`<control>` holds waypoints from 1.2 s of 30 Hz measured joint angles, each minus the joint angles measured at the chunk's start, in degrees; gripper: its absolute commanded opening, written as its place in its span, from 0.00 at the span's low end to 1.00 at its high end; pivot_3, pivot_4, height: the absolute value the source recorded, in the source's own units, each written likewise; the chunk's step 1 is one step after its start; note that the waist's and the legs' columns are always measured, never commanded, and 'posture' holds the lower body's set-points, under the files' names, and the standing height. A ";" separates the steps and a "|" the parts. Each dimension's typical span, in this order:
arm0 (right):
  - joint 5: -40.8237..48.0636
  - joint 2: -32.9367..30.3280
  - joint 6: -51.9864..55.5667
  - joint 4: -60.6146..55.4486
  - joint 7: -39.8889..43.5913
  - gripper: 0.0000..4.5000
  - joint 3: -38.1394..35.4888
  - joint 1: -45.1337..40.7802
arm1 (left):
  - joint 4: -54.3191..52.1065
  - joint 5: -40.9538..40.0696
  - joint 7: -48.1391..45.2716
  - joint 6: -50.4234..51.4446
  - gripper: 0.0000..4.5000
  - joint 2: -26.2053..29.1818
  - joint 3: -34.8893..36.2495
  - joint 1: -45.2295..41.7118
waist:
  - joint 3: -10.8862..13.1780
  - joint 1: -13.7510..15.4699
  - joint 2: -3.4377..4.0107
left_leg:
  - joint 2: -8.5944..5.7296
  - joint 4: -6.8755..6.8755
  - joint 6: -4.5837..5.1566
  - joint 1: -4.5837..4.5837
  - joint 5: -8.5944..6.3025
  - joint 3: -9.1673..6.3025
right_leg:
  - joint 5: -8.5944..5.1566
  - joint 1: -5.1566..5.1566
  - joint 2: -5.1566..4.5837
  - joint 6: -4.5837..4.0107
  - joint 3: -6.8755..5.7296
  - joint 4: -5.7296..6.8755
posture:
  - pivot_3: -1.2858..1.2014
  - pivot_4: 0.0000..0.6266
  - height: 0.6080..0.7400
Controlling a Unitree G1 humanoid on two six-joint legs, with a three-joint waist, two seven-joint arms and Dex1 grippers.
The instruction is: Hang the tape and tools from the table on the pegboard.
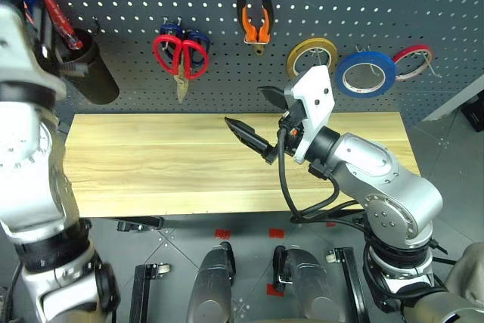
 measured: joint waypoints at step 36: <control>-5.70 -5.65 -21.76 11.90 3.08 1.00 2.85 19.78 | -4.35 -7.11 4.79 15.99 0.66 -17.06 -6.74 22.51 | -3.33 -0.33 -0.63 | -0.04 0.12 -0.02 0.25 0.06 -0.08 | 0.05 0.38 0.00 -0.08 -0.01 0.01 | 0.53 0.32 1.00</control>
